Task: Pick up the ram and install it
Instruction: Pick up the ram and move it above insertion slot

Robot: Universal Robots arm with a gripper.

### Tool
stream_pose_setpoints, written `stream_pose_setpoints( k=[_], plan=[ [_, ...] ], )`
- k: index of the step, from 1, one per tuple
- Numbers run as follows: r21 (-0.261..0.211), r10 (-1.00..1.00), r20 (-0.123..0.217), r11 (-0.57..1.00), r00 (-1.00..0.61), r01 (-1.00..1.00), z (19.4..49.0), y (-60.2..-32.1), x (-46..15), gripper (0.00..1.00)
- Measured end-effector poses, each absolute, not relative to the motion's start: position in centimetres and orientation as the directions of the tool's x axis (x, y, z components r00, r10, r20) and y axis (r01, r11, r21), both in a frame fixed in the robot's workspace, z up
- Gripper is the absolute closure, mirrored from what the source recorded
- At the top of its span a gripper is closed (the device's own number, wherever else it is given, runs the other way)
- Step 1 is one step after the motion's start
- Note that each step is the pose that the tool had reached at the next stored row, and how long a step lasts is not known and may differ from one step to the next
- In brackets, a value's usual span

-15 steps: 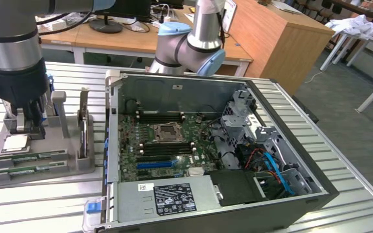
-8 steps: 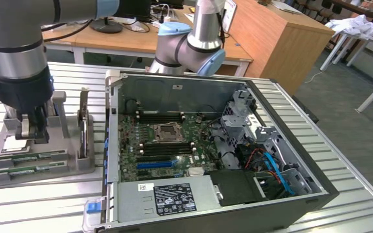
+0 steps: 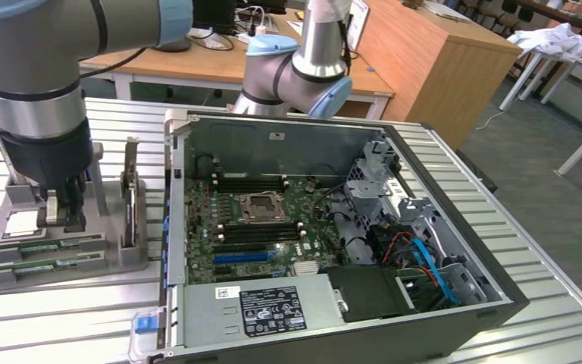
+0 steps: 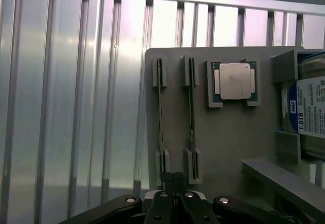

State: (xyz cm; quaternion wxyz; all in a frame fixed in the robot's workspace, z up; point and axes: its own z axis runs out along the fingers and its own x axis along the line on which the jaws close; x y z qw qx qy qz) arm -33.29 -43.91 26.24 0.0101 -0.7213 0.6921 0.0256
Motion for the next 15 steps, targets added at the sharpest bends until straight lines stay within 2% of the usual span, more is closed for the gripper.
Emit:
stream_pose_setpoints(
  k=[15],
  plan=[
    [0.021, -0.998, -0.051, -0.039, 0.038, -0.999, 23.5, -43.9, -35.2, 0.9]
  ],
)
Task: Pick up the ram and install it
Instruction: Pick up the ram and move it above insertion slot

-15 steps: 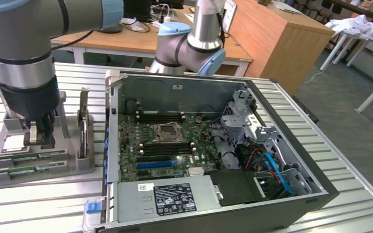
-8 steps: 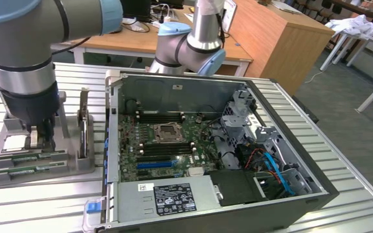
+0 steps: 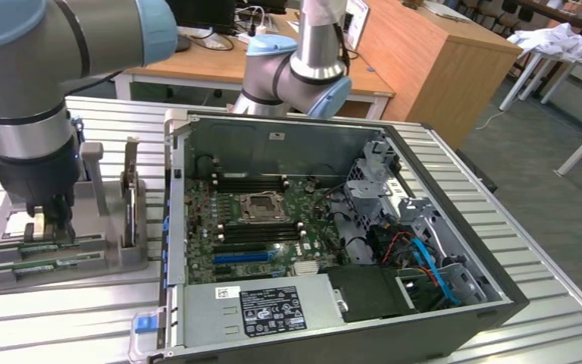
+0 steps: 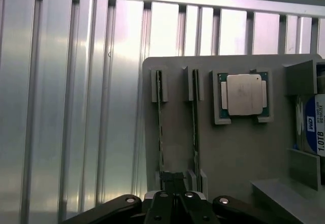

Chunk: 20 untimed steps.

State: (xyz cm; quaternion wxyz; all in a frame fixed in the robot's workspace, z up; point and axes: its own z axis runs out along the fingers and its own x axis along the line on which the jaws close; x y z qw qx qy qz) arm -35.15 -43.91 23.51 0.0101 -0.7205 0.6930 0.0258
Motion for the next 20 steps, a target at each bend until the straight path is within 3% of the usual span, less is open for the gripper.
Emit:
stream_pose_setpoints(
  k=[6, 10, 20],
  plan=[
    [0.034, -0.998, -0.044, -0.039, 0.038, -0.999, 22.8, -43.96, -35.18, 0.9],
    [0.043, -0.999, -0.016, -0.038, 0.037, -0.998, 22.67, -43.97, -35.18, 0.9],
    [0.017, -0.999, -0.03, -0.038, 0.038, -0.999, 22.62, -43.97, -35.26, 0.9]
  ],
)
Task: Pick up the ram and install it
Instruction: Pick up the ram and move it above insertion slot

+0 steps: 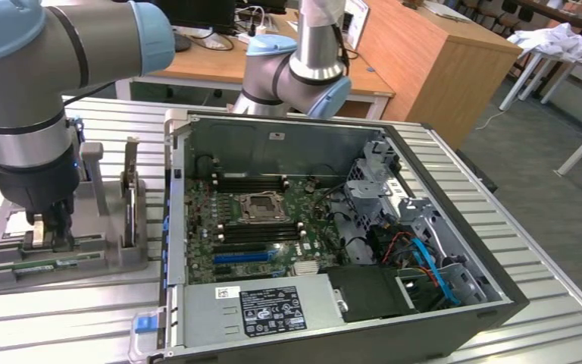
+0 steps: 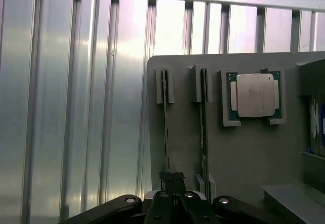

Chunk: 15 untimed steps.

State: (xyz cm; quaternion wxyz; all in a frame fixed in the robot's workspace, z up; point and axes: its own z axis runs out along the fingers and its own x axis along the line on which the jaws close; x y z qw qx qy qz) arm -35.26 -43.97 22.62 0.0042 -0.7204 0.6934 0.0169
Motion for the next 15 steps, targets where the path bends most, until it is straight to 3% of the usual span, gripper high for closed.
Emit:
stream_pose_setpoints(
  k=[2, 4, 7, 8, 15],
  plan=[
    [0.017, -0.999, -0.03, -0.038, 0.038, -0.999, 22.6, -44.0, -35.3, 0.89],
    [0.017, -0.999, -0.03, -0.038, 0.038, -0.999, 22.6, -44.0, -35.3, 0.77],
    [0.017, -0.999, -0.03, -0.038, 0.038, -0.999, 22.5, -44.0, -35.3, 0.71],
    [0.017, -0.999, -0.03, -0.038, 0.038, -0.999, 22.3, -44.0, -35.4, 0.64],
    [0.017, -0.999, -0.03, -0.038, 0.038, -0.999, 21.1, -44.4, -35.6, 0.64]
  ],
)
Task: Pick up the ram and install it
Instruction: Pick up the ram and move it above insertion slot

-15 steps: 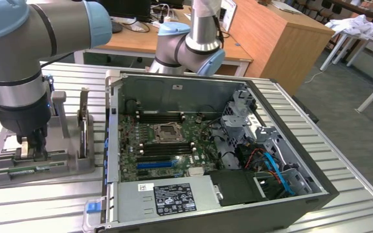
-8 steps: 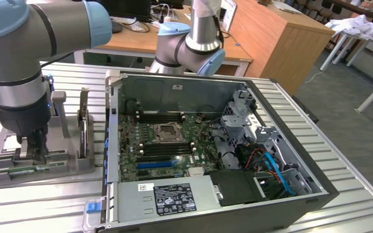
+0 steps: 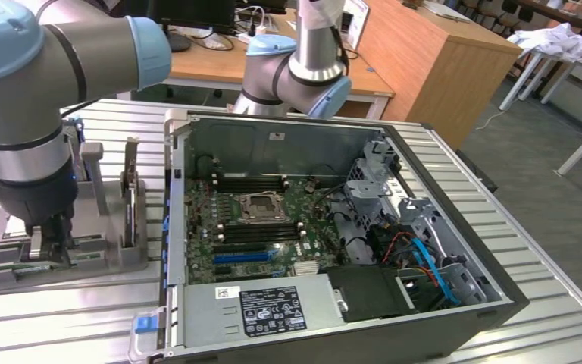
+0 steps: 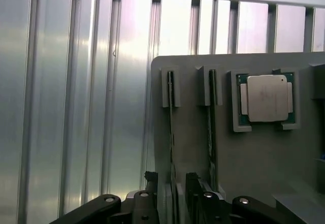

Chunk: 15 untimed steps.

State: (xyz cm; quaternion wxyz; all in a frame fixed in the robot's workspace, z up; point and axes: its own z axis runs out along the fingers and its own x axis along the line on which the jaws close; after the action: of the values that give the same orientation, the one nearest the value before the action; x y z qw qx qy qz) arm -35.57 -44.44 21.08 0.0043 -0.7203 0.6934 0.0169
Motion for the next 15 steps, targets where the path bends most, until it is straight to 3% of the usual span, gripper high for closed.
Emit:
stream_pose_setpoints(
  k=[11, 15],
  plan=[
    [0.018, -0.999, -0.03, -0.038, 0.038, -0.999, 20.07, -44.45, -35.88, 0.64],
    [0.018, -0.999, -0.03, -0.038, 0.038, -0.999, 20.04, -44.44, -35.92, 0.78]
  ],
)
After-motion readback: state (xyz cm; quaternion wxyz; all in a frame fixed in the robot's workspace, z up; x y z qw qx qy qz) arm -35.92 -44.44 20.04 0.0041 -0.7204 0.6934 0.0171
